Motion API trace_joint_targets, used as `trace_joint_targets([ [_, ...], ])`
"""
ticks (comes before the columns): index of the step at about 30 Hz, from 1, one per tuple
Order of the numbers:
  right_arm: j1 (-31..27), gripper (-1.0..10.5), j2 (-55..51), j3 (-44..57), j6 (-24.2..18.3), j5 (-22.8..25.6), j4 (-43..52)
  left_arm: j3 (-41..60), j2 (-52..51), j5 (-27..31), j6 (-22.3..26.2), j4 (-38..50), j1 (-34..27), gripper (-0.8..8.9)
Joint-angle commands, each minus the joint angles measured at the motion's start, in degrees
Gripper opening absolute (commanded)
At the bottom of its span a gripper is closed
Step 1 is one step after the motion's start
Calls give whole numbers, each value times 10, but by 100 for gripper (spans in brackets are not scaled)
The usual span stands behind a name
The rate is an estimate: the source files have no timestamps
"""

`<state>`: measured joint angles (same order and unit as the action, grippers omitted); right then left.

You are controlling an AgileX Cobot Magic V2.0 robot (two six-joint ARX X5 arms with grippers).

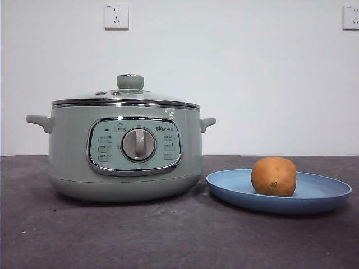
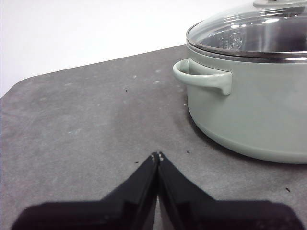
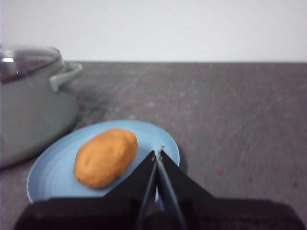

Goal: Take the potato out from the steamer,put the potato on the plate,close the lid

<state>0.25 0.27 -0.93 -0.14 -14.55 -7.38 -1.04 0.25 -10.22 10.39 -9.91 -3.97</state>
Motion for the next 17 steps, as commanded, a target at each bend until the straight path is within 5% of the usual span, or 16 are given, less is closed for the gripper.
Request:
trace_joint_targets([
  [1,0,0,-2,5,9,1,-21,9,-2,-3,-3,0,-1,-4],
  [17,3,0,-2,5,13,-1,-19,9,-2,-3,-3,1,-1,-4],
])
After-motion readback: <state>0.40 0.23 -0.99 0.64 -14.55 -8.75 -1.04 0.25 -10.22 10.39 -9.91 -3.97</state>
